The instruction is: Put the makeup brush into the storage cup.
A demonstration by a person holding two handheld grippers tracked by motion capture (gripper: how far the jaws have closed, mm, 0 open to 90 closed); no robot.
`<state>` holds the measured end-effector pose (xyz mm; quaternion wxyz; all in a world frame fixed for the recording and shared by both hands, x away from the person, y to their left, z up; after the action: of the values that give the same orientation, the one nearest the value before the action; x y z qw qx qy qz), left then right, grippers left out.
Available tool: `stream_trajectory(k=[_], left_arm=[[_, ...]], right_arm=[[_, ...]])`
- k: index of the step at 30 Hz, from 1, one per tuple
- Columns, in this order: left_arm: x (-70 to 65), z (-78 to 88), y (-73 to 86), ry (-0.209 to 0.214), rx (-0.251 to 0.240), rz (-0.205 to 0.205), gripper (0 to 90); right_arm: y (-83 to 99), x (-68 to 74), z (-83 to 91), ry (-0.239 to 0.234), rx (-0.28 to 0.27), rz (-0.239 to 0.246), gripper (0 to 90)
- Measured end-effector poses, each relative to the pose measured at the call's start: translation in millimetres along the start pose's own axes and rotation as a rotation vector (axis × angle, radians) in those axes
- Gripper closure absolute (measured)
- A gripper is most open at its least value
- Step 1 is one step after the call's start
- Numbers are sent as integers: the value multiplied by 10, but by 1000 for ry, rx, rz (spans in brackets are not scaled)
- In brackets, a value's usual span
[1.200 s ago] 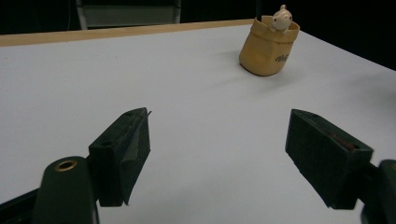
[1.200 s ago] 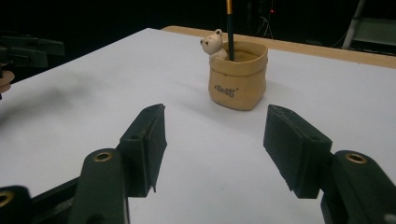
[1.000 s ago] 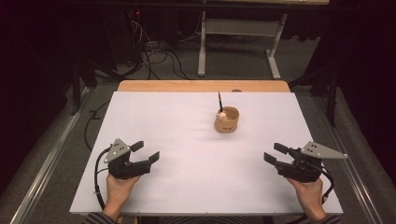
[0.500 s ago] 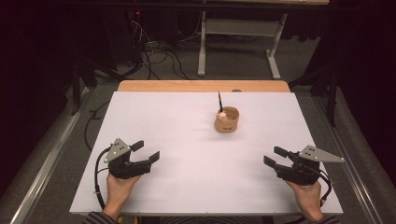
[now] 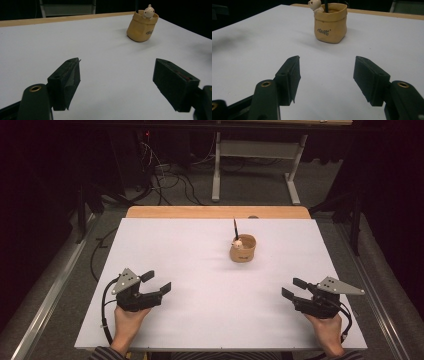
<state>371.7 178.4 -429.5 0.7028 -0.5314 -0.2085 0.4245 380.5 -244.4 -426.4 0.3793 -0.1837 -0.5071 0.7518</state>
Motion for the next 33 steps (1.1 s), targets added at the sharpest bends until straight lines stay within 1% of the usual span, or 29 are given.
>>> stream_trajectory(k=[3, 6, 10, 15, 18, 23, 33], left_arm=[[-2, 1, 0, 0, 0, -1, 225], [-3, 1, -1, 1, 0, -1, 225], [-2, 6, -3, 1, -3, 1, 225], [-2, 8, -4, 1, -3, -1, 225], [-1, 10, -5, 2, -4, 0, 225], [3, 14, -8, 3, -6, 4, 225], [6, 18, -11, 2, -8, 6, 226]], right_arm=[[13, -18, -14, 11, 2, 11, 403], [40, -29, -32, 15, 14, 2, 398], [59, -36, -50, 19, 21, 12, 394], [87, -47, -73, 27, 31, 9, 384], [94, -55, -80, 30, 29, 18, 381], [109, -55, -80, 34, 31, 8, 373], [103, -63, -70, 38, 18, 14, 361]])
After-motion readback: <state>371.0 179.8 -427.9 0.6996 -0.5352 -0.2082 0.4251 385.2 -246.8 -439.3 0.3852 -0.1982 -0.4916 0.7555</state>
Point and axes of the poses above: each handheld gripper's, and its own axes: z roughly backward along the jaws, y roughly out of its underside, x roughly to its left, the point moved 8 cm from there along -z, roughly forward along the jaws
